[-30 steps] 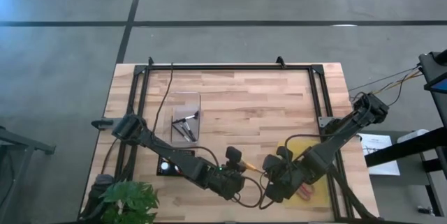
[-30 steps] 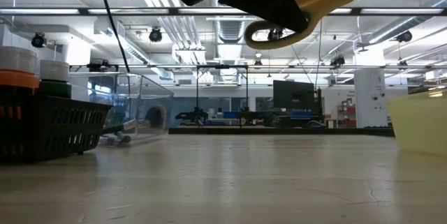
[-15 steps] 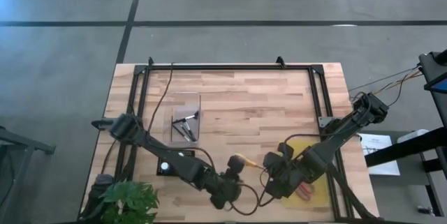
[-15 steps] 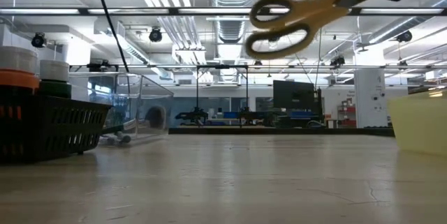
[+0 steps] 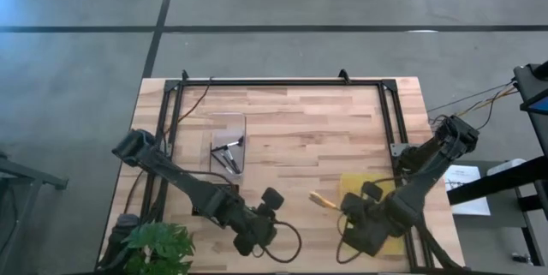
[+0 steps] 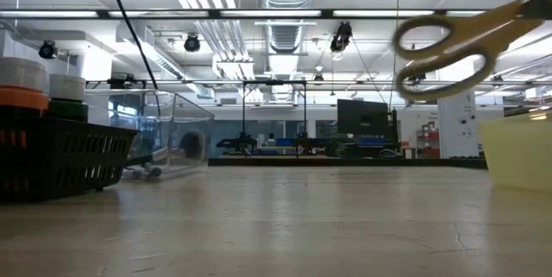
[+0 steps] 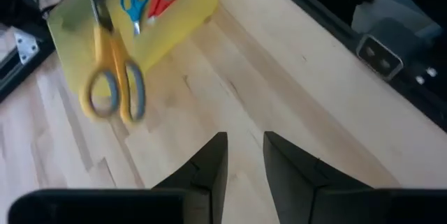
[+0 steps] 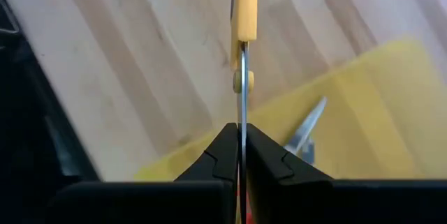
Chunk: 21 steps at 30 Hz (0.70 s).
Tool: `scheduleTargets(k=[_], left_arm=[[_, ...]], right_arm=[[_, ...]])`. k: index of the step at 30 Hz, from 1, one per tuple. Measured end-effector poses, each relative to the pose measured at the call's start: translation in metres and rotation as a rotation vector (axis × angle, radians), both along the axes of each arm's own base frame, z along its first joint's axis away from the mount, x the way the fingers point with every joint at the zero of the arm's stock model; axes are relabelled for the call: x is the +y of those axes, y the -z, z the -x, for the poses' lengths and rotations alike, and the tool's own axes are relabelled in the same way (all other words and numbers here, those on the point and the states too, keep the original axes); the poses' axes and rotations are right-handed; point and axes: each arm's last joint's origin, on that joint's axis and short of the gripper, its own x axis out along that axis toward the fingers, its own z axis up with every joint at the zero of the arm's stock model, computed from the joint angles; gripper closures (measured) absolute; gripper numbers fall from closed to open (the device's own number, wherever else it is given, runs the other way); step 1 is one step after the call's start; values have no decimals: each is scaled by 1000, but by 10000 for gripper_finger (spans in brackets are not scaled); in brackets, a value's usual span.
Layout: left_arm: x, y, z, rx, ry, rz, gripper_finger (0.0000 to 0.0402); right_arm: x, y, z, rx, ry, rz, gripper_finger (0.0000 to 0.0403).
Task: Pick & Place Paint Supplies
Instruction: Put the yellow scissors into the yellow bin
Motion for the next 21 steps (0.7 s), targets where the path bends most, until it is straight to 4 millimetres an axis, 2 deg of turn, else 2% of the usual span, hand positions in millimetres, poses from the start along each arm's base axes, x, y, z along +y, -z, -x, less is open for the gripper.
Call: scheduleTargets(k=[4,8,13,17,21], left_arm=[[6,-9,9,25,-6,-11,301],[15,-20,15,-1,-127,-29,301],[25,-22,17,-2,-227,-86,301],[37,-25,21,18,-309,-116,301],[53,-36,34,32,-434,-130,301]], right_arm=[[15,-9,18,4,51,-42,395],[28,-13,41,31,114,-68,395],[36,-12,66,92,208,-73,395],[40,-12,80,105,252,-68,395],[41,-5,86,151,300,-23,395]])
